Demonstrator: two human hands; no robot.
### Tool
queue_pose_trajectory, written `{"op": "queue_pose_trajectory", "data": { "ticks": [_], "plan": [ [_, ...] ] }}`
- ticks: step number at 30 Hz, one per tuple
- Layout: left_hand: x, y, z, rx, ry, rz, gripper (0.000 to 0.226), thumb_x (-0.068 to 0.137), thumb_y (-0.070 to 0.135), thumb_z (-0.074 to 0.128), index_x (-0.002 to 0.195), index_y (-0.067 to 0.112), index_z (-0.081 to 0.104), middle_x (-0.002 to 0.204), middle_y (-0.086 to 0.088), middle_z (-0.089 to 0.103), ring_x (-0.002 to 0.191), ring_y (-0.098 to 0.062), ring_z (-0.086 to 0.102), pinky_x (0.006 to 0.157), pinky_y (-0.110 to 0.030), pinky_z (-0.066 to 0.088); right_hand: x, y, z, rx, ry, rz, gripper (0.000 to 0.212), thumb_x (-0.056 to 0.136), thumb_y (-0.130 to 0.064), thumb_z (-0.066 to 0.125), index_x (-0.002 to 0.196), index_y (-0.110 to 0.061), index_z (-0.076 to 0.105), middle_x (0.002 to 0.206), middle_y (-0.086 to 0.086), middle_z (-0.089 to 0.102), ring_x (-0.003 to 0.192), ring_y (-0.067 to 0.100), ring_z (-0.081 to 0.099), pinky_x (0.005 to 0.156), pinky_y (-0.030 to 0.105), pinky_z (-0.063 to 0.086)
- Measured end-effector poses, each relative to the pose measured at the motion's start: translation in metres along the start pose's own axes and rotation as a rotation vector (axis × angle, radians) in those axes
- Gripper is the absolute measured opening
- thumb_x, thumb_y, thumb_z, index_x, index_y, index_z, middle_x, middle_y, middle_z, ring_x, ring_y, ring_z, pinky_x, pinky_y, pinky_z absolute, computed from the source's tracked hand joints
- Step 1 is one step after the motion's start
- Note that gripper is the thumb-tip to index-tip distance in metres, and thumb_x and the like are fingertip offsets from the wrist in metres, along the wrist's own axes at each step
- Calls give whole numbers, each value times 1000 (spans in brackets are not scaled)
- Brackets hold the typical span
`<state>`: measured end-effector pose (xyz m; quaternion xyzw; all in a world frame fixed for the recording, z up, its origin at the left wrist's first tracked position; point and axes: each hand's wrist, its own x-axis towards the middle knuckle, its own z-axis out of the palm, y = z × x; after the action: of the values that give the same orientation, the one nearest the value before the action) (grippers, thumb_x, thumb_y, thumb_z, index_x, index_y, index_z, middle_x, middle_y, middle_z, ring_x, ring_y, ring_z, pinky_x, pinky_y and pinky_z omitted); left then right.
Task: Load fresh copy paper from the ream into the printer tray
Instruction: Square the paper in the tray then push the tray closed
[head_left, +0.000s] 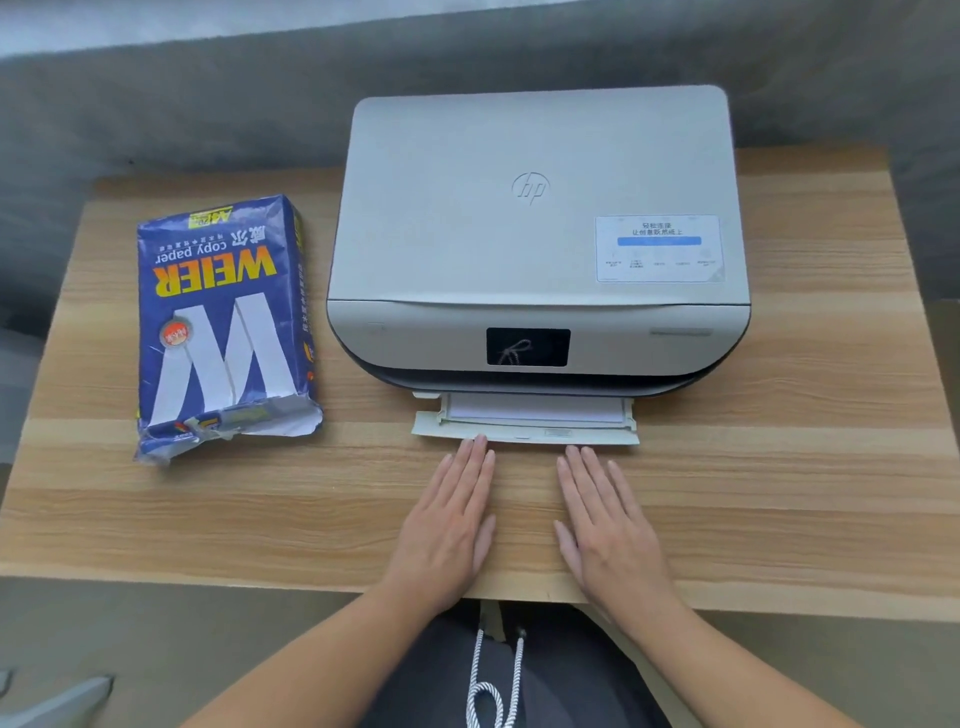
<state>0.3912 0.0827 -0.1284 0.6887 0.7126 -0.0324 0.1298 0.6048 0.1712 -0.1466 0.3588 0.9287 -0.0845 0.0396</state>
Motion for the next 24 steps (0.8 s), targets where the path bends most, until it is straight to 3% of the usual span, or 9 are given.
{"op": "queue_pose_trajectory", "data": {
  "ticks": [3, 6, 10, 15, 20, 24],
  "plan": [
    [-1, -4, 0, 8, -8, 10, 70, 108, 41, 37, 162, 1, 16, 173, -16, 9, 160, -26, 7, 127, -44, 18, 8, -1, 2, -12, -36, 37, 75, 105, -45, 40, 160, -2, 13, 168, 18, 20, 156, 31, 18, 123, 50, 27],
    [0, -10, -5, 29, 11, 58, 69, 108, 40, 38, 162, 2, 16, 173, -15, 10, 160, -26, 8, 128, -43, 15, 16, -1, 1, 20, -3, 61, 71, 103, -41, 44, 159, -3, 22, 162, 17, 36, 150, 31, 34, 121, 49, 32],
    [0, -23, -4, 16, 13, 178, 61, 106, 36, 44, 157, 5, 37, 165, -12, 39, 153, -26, 36, 122, -42, 25, 29, -2, -7, 24, 58, 88, 61, 99, -36, 48, 150, -3, 42, 146, 16, 55, 135, 32, 53, 117, 48, 39],
    [17, -30, -12, -16, 53, 28, 56, 102, 40, 40, 145, 7, 56, 144, -10, 63, 135, -26, 58, 124, -39, 31, 40, -2, -13, 33, 75, 94, 56, 97, -37, 42, 142, -4, 53, 138, 15, 62, 126, 31, 59, 114, 46, 40],
    [35, -35, -19, -61, 71, -36, 58, 103, 40, 39, 147, 4, 52, 145, -13, 61, 136, -28, 57, 121, -39, 30, 54, 0, -19, 58, 76, 128, 56, 97, -36, 45, 142, -4, 53, 138, 14, 62, 127, 31, 58, 114, 46, 41],
    [45, -40, -18, -98, 82, -62, 60, 104, 39, 41, 151, 3, 45, 150, -13, 56, 139, -29, 52, 124, -39, 29, 69, 3, -25, 95, 74, 156, 56, 93, -29, 62, 142, -4, 52, 137, 14, 61, 125, 31, 58, 110, 44, 47]
  ]
}}
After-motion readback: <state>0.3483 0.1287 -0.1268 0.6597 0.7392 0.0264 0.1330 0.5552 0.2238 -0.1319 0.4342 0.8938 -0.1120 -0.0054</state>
